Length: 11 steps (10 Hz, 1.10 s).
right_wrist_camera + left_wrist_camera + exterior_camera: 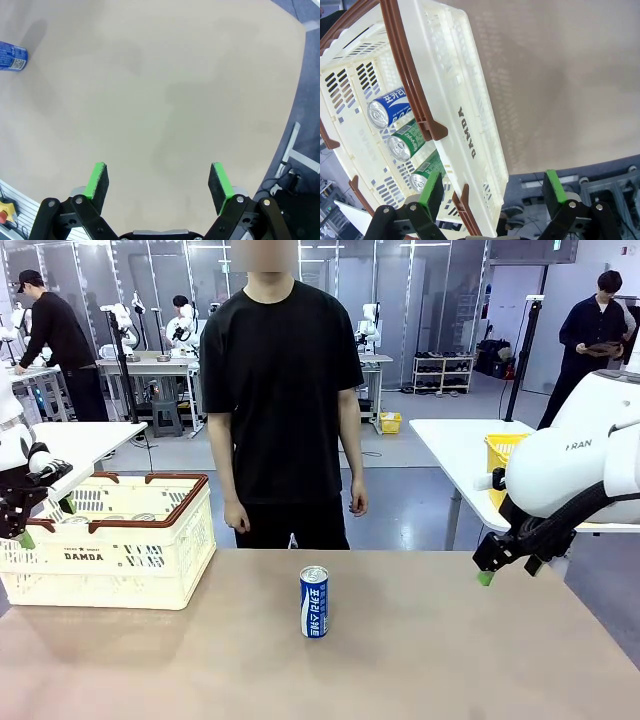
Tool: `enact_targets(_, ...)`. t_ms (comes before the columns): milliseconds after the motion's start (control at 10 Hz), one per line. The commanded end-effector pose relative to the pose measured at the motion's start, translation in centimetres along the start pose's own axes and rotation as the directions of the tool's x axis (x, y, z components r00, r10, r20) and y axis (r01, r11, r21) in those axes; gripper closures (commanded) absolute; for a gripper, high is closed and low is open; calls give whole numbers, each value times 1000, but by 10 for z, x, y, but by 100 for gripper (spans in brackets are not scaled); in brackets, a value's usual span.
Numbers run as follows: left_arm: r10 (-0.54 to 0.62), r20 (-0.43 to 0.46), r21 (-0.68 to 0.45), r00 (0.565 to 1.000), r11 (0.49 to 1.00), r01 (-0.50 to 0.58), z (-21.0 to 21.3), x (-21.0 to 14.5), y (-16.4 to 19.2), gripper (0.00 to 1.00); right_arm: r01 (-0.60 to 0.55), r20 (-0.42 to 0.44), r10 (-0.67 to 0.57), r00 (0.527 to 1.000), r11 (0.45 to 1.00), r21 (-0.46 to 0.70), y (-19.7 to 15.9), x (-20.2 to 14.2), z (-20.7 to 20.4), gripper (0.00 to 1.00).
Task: Place the drinks into the Shopping basket.
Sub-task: Pick up one drink and place it into the Shopping basket.
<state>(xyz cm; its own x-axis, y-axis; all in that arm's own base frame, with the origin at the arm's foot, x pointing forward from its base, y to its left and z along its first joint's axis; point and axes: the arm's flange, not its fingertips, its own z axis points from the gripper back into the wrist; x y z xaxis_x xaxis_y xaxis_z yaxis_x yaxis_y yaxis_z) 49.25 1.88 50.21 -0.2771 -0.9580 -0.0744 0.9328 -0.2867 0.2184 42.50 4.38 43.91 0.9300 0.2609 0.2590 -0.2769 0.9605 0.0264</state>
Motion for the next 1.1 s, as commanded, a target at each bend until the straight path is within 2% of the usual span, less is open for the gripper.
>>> enact_targets(0,16,4,8,1000,1000,-16,2,1,-1,0,-16,4,16,1000,1000,11,-1,0,0,0)
enact_targets(200,0,0,0,1000,1000,0,0,0,0,0,-16,4,16,1000,1000,11,-1,0,0,0)
enact_targets(400,-84,90,63,992,995,78,22,40,-1,0,-16,4,16,1000,1000,11,-1,0,0,0)
enact_targets(600,-164,138,102,977,983,151,40,99,2,0,-16,4,16,1000,1000,11,-1,0,0,0)
enact_targets(800,-252,151,123,956,964,235,57,167,11,0,-16,4,16,1000,1000,11,-1,0,0,0)
enact_targets(900,-262,152,83,953,964,251,63,204,17,0,-16,4,16,1000,1000,11,-1,0,0,0)
enact_targets(1000,-251,192,16,949,968,252,65,239,20,0,-16,4,16,1000,1000,11,-1,0,0,0)
